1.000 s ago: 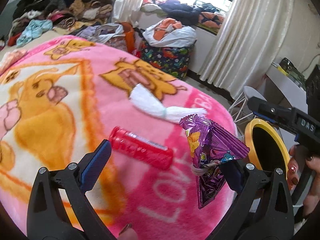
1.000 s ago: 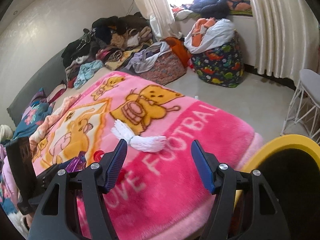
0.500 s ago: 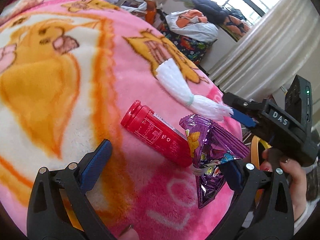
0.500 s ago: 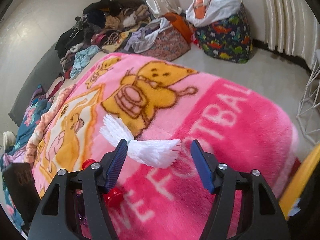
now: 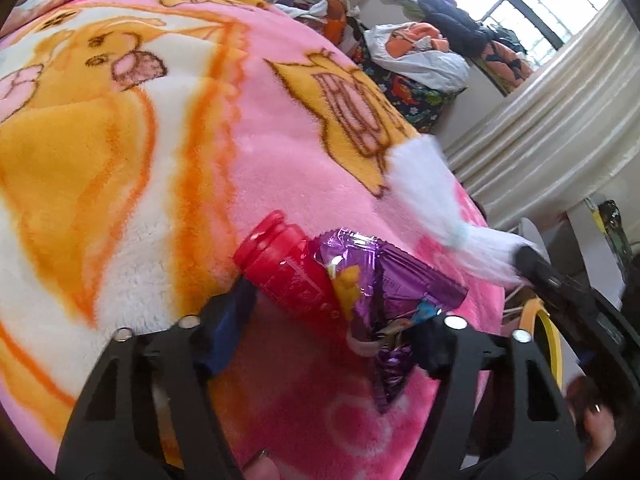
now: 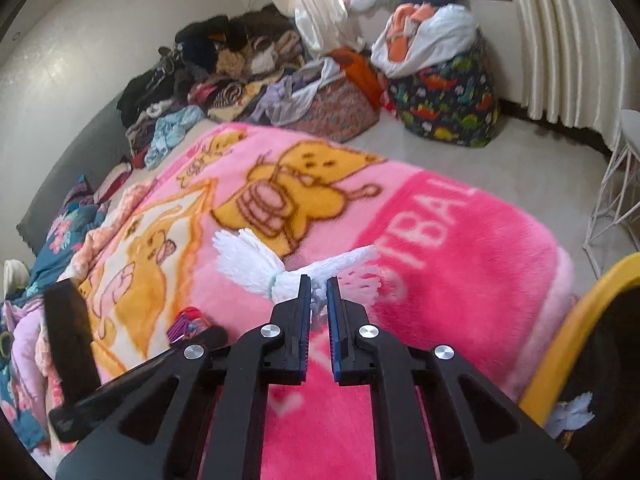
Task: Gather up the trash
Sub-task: 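Carry the foam net, red tube and purple wrapper over the bin with both grippers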
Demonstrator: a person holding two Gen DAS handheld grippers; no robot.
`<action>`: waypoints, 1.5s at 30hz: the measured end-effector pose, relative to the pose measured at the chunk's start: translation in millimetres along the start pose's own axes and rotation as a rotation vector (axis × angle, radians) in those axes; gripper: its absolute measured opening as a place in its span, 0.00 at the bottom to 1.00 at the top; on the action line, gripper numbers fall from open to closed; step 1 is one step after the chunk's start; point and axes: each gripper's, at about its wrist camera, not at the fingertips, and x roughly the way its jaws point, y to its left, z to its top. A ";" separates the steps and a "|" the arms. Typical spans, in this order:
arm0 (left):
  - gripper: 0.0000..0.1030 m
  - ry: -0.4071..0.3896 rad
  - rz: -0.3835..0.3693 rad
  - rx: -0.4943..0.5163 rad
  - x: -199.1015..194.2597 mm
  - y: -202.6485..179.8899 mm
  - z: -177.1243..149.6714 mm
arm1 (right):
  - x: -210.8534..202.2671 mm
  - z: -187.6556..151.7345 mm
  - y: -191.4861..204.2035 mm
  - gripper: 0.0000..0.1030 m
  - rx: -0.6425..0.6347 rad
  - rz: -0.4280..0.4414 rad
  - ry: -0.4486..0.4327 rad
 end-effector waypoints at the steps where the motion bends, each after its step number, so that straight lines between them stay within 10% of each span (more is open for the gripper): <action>1: 0.41 0.000 0.005 -0.007 0.3 0.5 0.8 | -6.2 -1.2 -1.7 0.08 0.007 0.000 -0.013; 45: 0.27 -0.023 -0.261 0.393 -29.4 -186.8 -54.0 | -192.5 -60.2 -144.7 0.08 0.301 -0.252 -0.288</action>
